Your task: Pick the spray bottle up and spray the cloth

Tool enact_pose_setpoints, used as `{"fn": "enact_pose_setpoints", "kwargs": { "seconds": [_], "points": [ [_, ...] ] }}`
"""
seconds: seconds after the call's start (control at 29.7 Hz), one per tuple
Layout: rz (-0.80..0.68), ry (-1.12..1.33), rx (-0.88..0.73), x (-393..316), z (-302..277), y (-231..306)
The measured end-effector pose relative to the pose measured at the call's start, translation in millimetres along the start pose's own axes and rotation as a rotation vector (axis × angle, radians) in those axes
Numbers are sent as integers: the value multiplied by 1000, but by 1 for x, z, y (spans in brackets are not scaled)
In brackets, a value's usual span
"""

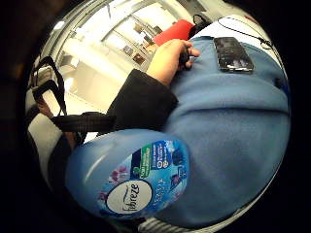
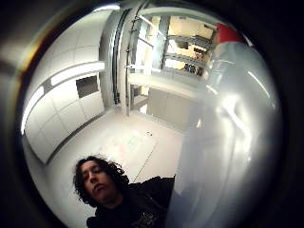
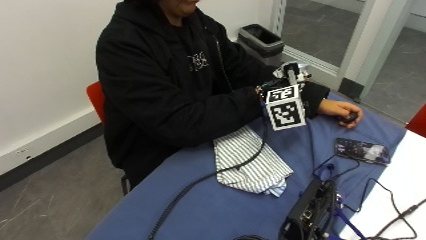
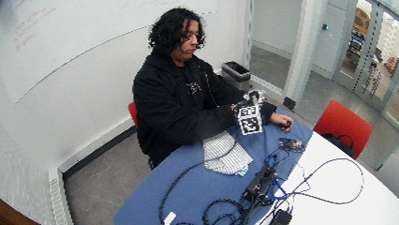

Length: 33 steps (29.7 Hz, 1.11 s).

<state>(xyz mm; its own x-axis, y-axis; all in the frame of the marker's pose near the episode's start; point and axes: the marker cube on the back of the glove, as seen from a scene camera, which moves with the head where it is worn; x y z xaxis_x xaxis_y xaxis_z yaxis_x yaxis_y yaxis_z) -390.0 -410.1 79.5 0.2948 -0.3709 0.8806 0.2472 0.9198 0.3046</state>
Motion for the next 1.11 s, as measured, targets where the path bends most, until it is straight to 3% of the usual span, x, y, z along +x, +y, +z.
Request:
{"fn": "enact_pose_setpoints", "kwargs": {
  "seconds": [0.71,1.11],
  "points": [
    [-56,-44,80,7,-4,8],
    [121,-3,-102,1,-16,26]
  ]
}}
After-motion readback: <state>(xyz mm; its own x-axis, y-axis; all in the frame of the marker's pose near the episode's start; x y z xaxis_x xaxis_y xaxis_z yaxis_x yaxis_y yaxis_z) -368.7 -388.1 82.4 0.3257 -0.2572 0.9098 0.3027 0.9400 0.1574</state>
